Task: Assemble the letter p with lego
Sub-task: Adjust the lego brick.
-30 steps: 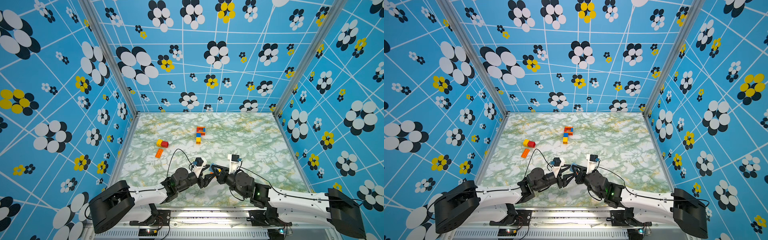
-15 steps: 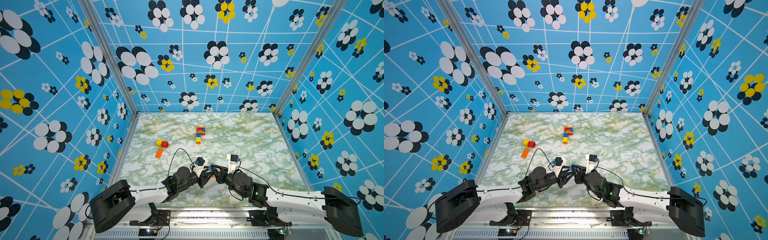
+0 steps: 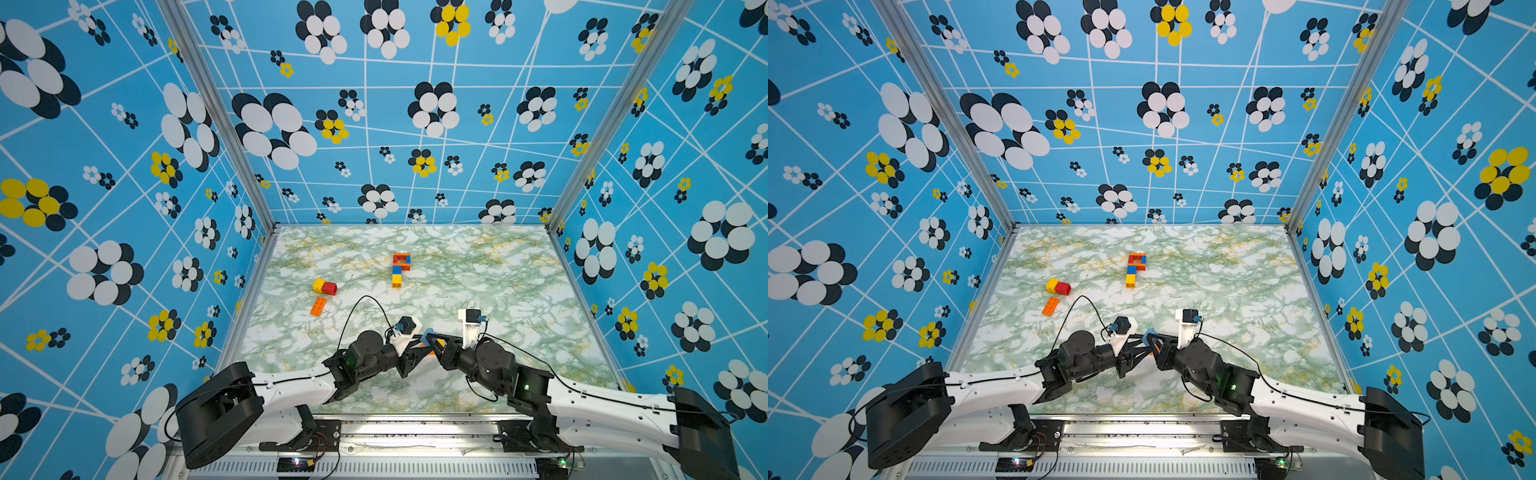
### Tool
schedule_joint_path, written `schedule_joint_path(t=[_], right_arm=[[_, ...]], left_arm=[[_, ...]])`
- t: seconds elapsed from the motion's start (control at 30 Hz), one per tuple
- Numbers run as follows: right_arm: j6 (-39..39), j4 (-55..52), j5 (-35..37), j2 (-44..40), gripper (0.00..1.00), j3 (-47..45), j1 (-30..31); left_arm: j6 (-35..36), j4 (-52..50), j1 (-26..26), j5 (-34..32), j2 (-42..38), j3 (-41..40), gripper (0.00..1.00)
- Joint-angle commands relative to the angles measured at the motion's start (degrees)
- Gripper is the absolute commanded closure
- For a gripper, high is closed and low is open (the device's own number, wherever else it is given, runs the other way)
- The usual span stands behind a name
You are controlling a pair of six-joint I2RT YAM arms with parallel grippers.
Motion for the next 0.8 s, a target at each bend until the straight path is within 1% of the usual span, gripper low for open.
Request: schedule_joint_path(t=[0.0,0.1,0.2,0.3,0.37,0.47,0.57,0.77], right_arm=[[-1.17,-8.77,-10.25,-2.34,0.67,2.38,-3.77],[-3.54,-13.94,-15.87,-3.06,0.62,4.45,-5.92],[-5.63,-20.08,-20.16,-2.22,0.62,7.42,-7.44],[-6.42,-23.46,-25.57,-0.65,0.64,9.57,-9.21],[-6.92,-25.4,-27.92,0.13,0.65,10.6,-9.95],[-7.9,-28.19,-30.91,1.5,0.69,12.25,-10.73],[-8.3,-30.84,-31.93,2.93,0.73,13.7,-11.11],[-7.92,-30.72,-33.31,4.35,0.86,14.34,-11.14]], left_arm=[[2.66,-2.98,-0.2,4.47,-1.24,1.19,0.78],[3.55,-3.63,-0.28,6.2,-1.31,1.26,0.78],[4.69,-4.13,-0.54,7.49,-1.46,1.36,0.78],[6.28,-5.68,-0.82,7.85,-1.8,1.76,0.77],[7.44,-6.74,-0.97,7.97,-2.2,1.84,0.77],[8.89,-8.31,-1.03,7.97,-2.74,1.91,0.76],[10.07,-9.77,-1.29,7.35,-3.09,2.16,0.76],[12.01,-11.62,-1.81,6.21,-3.22,2.25,0.75]])
